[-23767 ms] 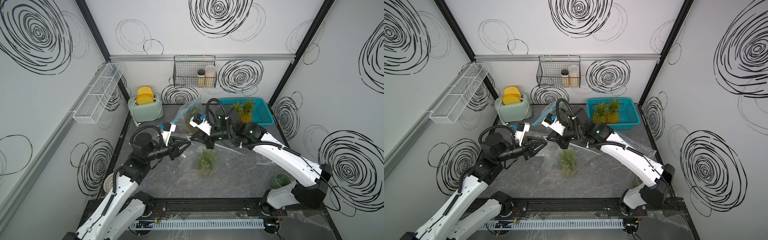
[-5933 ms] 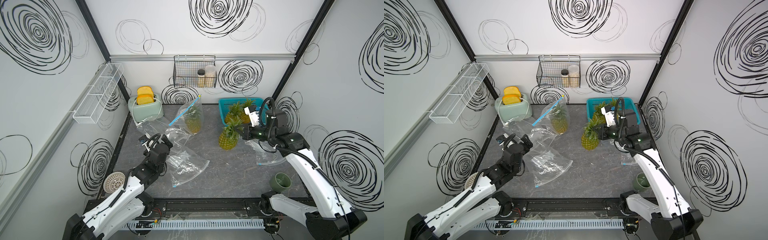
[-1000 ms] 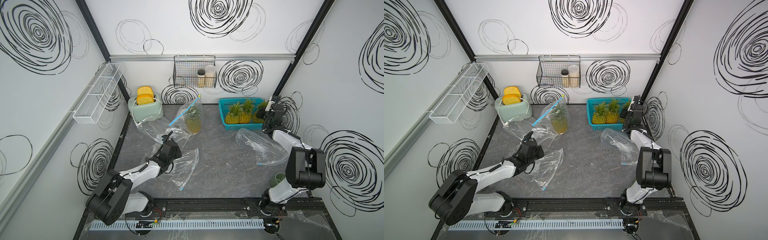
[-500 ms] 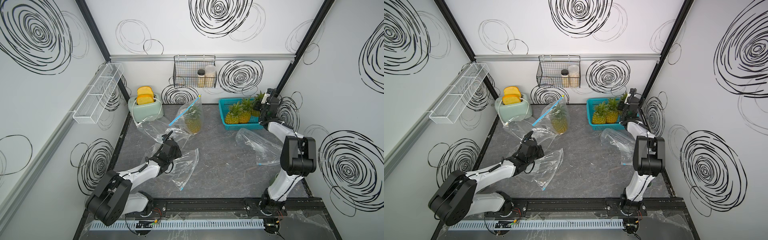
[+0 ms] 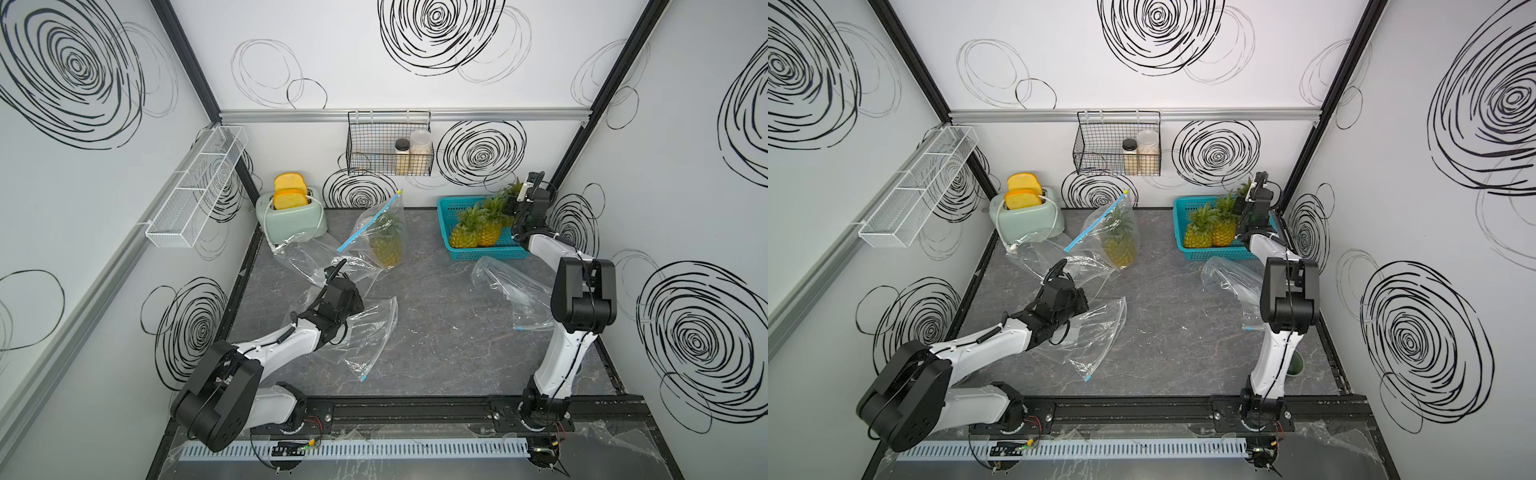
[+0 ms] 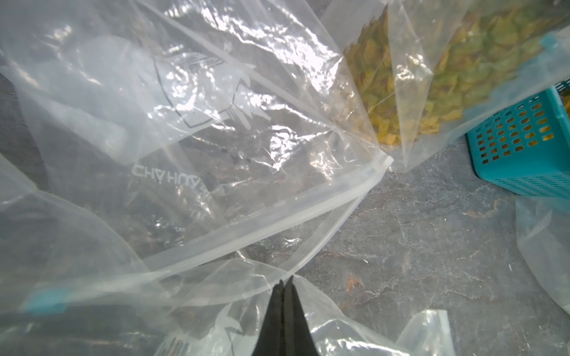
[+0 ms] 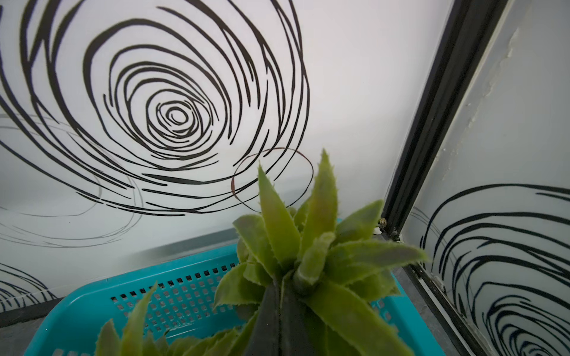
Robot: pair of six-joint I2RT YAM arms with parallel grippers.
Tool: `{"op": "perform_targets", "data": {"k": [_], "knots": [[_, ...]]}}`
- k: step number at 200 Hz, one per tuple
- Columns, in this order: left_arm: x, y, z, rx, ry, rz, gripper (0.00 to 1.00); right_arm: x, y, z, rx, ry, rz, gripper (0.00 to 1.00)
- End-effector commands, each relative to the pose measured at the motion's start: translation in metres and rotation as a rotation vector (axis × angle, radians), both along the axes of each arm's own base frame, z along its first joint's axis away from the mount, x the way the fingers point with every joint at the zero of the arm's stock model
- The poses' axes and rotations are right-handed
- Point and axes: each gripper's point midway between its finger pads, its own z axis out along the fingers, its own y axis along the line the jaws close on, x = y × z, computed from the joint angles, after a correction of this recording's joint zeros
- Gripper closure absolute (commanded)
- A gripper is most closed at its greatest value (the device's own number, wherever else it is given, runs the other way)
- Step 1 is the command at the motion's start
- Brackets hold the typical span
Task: Open the zip-top bag and take out the pineapple
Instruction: Place the zipper food storage bag at the center of the board.
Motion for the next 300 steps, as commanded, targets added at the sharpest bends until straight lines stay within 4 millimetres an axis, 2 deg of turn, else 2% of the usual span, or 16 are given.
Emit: {"op": "perform_targets", "data": {"k": [1,37,65,81,118,171,176,217,238,257,300], "knots": [[0.008,0.000,0.017,0.004,-0.053,0.012,1.00,0.009,-0.002,0.045,-0.007,-0.134,-0.019,1.00],[0.007,0.000,0.017,0.006,-0.051,0.010,1.00,0.016,-0.006,0.031,-0.006,-0.104,-0.033,1.00],[0.007,0.002,0.017,0.008,-0.051,0.014,1.00,0.020,-0.006,0.025,-0.004,-0.089,-0.024,0.75],[0.007,0.002,0.017,0.007,-0.053,0.015,0.99,0.022,-0.005,0.023,-0.002,-0.077,-0.014,0.64],[0.006,0.001,0.017,0.004,-0.052,0.012,0.99,0.018,-0.006,0.028,-0.002,-0.087,-0.019,0.49],[0.007,0.001,0.021,0.000,-0.069,0.014,0.97,-0.002,-0.007,0.045,0.021,-0.129,-0.033,0.42],[0.007,0.001,0.022,0.002,-0.071,0.014,0.92,-0.004,-0.007,0.046,0.026,-0.129,-0.033,0.41],[0.008,0.002,0.034,0.015,-0.111,0.010,0.83,-0.024,0.000,0.052,0.069,-0.145,-0.014,0.38],[0.011,0.005,0.049,0.041,-0.153,0.006,0.78,-0.033,0.004,0.053,0.082,-0.145,-0.005,0.37],[0.015,0.007,0.066,0.071,-0.199,-0.005,0.70,-0.041,0.009,0.063,0.079,-0.150,-0.001,0.36],[0.029,0.003,0.115,0.126,-0.283,-0.118,0.38,-0.064,0.023,0.100,0.099,-0.177,0.027,0.34]]}}
